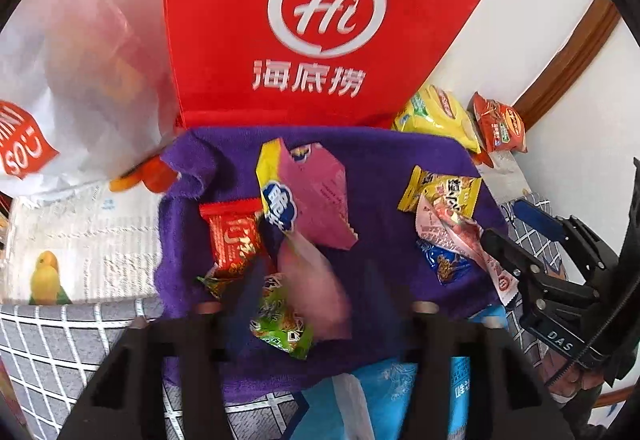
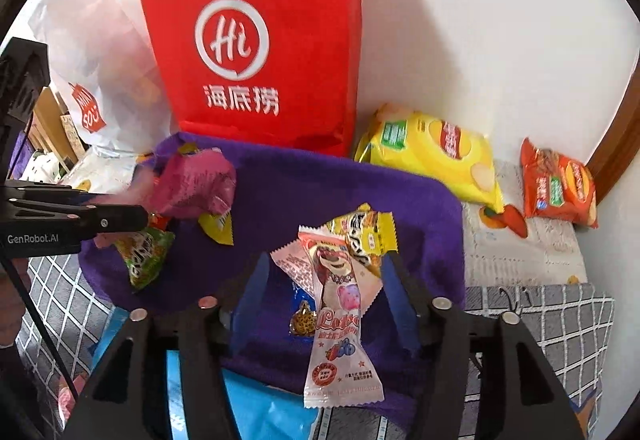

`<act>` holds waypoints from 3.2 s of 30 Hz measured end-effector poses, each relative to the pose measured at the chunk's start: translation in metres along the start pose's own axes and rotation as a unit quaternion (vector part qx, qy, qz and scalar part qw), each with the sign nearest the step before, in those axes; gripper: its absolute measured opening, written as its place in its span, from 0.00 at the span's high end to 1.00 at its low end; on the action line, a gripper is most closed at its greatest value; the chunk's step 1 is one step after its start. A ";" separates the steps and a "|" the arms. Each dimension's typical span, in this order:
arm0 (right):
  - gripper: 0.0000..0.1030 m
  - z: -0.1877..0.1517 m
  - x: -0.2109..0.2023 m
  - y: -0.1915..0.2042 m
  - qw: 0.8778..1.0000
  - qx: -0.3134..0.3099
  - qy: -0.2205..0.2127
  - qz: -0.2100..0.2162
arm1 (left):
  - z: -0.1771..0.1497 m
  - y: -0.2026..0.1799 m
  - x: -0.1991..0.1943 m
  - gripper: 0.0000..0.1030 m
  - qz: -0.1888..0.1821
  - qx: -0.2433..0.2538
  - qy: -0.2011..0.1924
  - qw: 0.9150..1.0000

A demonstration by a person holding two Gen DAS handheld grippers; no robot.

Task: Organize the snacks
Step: 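Open both tools to drop the bear packet and pink wrapper onto the towel, then move both tools back toward the snack pile beside the tissue box, then grasp the white printed sachets with the right tool, then grasp the pink chip bag with the left tool while the right tool holds the sachets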

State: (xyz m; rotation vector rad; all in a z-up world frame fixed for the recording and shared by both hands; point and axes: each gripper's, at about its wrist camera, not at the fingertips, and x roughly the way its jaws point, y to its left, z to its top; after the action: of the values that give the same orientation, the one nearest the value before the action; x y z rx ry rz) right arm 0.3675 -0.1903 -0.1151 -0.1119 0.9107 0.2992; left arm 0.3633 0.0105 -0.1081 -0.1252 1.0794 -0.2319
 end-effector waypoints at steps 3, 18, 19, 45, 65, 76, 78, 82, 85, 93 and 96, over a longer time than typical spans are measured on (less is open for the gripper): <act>0.34 0.002 -0.012 -0.003 1.000 0.012 -0.013 -0.006 | 0.000 -0.004 -0.012 0.40 0.001 0.006 -0.013 1.000; 0.33 -0.024 -0.083 -0.003 0.996 0.057 -0.037 -0.063 | -0.009 -0.020 -0.081 0.40 -0.027 0.010 -0.070 0.997; 0.33 -0.029 -0.088 -0.002 0.995 0.062 -0.038 -0.064 | -0.011 -0.022 -0.086 0.40 -0.029 0.013 -0.072 0.997; 0.33 -0.132 -0.111 0.081 0.997 0.050 0.027 0.047 | -0.128 0.033 -0.146 0.40 0.015 -0.029 -0.061 0.998; 0.33 -0.156 -0.042 0.134 0.993 -0.004 0.092 0.071 | -0.162 0.067 -0.120 0.40 0.024 -0.067 -0.021 0.997; 0.43 -0.170 -0.065 0.127 0.997 -0.040 0.047 0.052 | -0.171 0.050 -0.113 0.40 0.012 -0.053 -0.018 0.998; 0.43 -0.174 -0.074 0.117 0.998 -0.027 0.043 0.049 | -0.174 0.044 -0.107 0.40 0.003 -0.053 -0.012 0.999; 0.43 -0.181 -0.088 0.089 0.999 -0.001 0.030 0.035 | -0.181 0.031 -0.092 0.40 -0.017 -0.052 0.002 0.999; 0.43 -0.187 -0.091 0.062 0.999 0.023 0.027 0.005 | -0.185 0.021 -0.081 0.40 -0.033 -0.050 0.012 0.998; 0.43 -0.200 -0.084 0.022 0.997 0.062 0.029 -0.022 | -0.187 0.002 -0.054 0.40 -0.031 -0.055 0.036 0.997; 0.43 -0.206 -0.078 0.025 0.998 0.052 0.026 -0.026 | -0.188 -0.001 -0.047 0.42 -0.026 -0.055 0.041 0.997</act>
State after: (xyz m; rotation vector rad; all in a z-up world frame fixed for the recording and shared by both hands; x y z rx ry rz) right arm 0.1580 -0.2282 -0.1782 -0.0470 0.9711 0.2009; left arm 0.1761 0.0232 -0.1553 -0.2441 1.1721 -0.2252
